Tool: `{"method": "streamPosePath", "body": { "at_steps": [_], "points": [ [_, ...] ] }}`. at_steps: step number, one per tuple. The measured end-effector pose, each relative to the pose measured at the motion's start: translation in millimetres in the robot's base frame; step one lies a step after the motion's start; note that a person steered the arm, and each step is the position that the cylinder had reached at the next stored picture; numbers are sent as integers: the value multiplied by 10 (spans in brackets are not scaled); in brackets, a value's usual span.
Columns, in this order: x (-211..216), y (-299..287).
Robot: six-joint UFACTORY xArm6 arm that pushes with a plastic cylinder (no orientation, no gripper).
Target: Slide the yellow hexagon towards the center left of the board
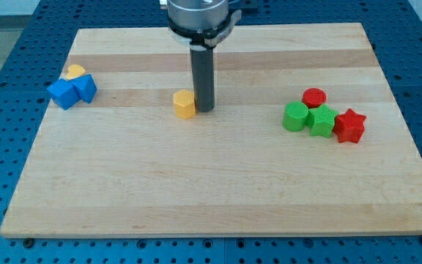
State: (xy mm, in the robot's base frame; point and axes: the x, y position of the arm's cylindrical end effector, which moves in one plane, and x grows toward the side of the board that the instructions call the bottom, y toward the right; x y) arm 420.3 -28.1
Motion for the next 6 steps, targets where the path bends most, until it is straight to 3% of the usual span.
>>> {"method": "streamPosePath", "body": {
  "at_steps": [1, 4, 6],
  "points": [
    [101, -147],
    [-160, -42],
    [-188, -558]
  ]
}}
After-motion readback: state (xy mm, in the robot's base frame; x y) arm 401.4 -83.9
